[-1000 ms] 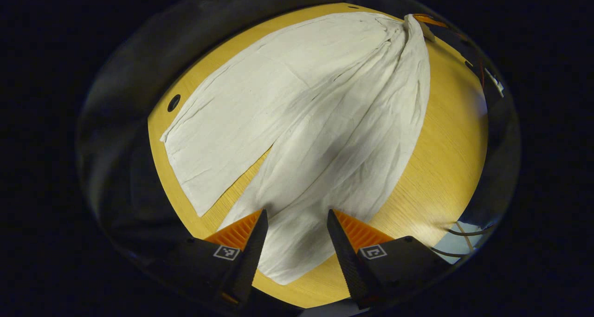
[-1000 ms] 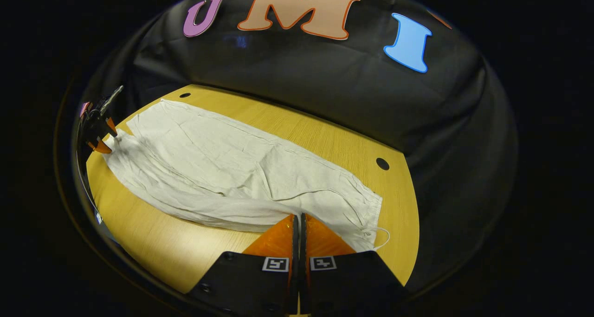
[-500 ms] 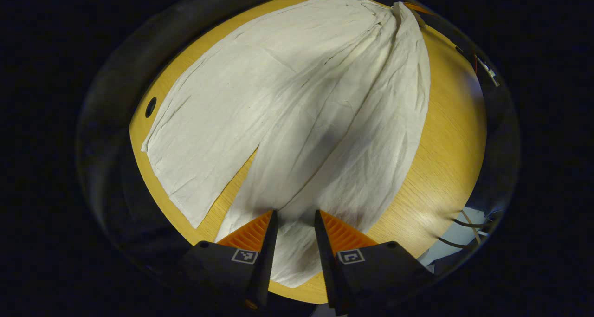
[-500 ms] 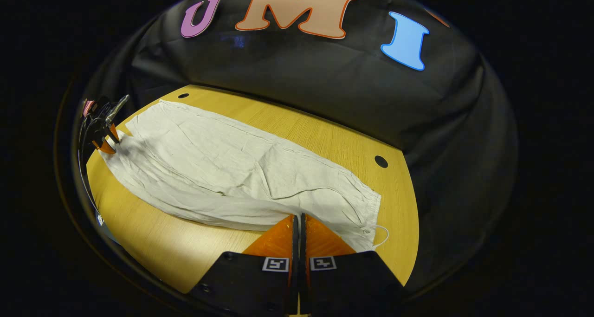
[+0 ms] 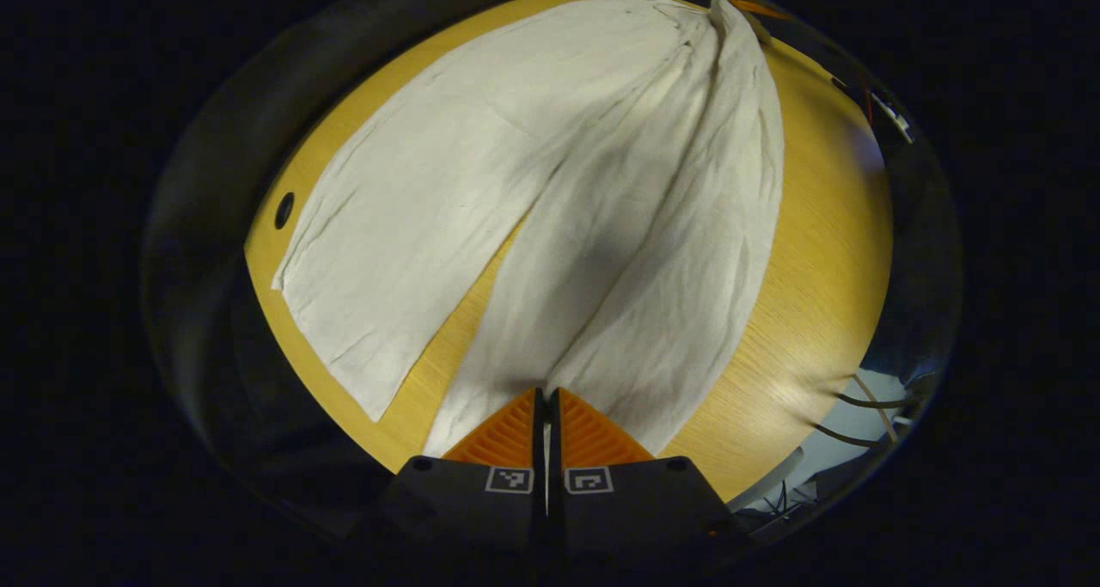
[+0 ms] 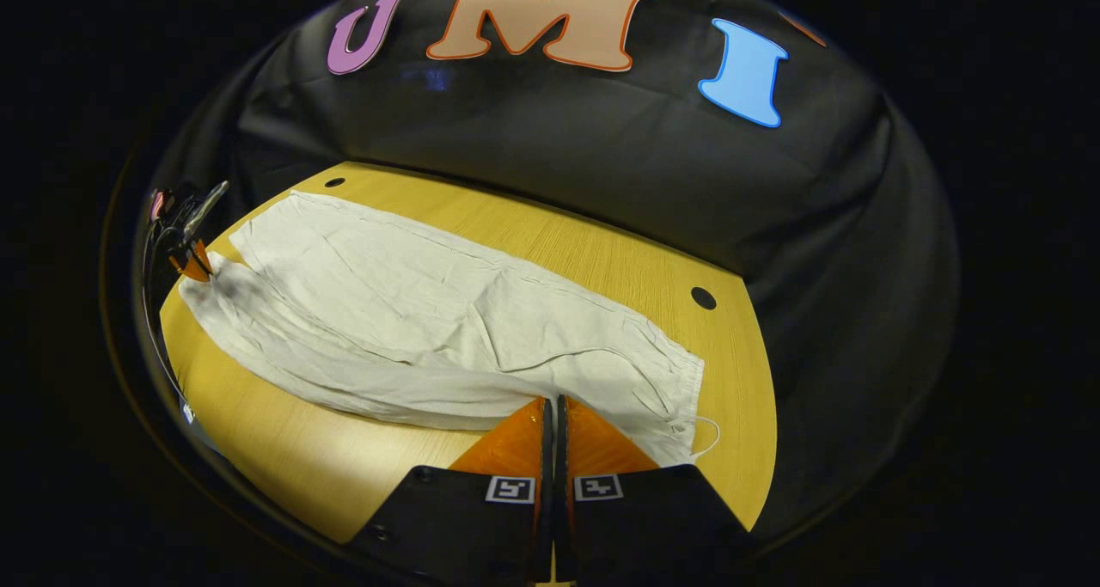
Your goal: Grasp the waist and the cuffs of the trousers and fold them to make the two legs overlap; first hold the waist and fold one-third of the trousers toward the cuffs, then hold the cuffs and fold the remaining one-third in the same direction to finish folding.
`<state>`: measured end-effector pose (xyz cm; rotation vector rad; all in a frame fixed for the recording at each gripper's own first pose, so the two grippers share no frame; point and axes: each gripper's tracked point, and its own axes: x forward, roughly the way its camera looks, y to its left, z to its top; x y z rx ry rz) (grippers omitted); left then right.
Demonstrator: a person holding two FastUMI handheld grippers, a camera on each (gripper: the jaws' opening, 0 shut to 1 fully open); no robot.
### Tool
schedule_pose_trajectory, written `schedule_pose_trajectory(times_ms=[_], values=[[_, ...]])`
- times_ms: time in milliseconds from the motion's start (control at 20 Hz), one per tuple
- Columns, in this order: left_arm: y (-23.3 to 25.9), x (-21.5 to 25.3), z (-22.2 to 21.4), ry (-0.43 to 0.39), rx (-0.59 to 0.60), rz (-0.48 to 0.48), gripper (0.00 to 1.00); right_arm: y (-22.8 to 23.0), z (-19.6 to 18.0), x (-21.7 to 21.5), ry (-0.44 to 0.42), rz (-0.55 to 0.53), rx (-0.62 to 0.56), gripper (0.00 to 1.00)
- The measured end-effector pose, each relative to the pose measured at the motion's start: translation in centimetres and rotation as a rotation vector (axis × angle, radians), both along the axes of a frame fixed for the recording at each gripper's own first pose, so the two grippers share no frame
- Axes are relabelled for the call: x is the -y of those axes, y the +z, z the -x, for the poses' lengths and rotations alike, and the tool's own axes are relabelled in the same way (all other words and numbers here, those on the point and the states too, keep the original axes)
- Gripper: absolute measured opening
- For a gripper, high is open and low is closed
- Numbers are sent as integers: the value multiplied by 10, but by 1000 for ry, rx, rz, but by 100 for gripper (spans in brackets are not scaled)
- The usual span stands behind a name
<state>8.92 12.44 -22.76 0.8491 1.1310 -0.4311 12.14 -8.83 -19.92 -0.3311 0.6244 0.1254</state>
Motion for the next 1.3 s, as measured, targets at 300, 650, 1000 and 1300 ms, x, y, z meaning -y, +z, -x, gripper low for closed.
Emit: schedule_pose_trajectory(times_ms=[300, 650, 1000, 1300], values=[[27, 1, -24, 119, 143, 78, 0, 7, -7, -5, -7, -22, 23, 0], [-8, 39, -2, 60, -22, 141, 44, 8, -8, -5, 1, -21, 24, 2], [-29, 45, -1, 12, -163, 84, 68, 8, -7, -5, 2, -15, 31, 0], [-40, 45, 5, -53, -224, -5, 58, 10, -8, -3, -6, -33, 33, 2]])
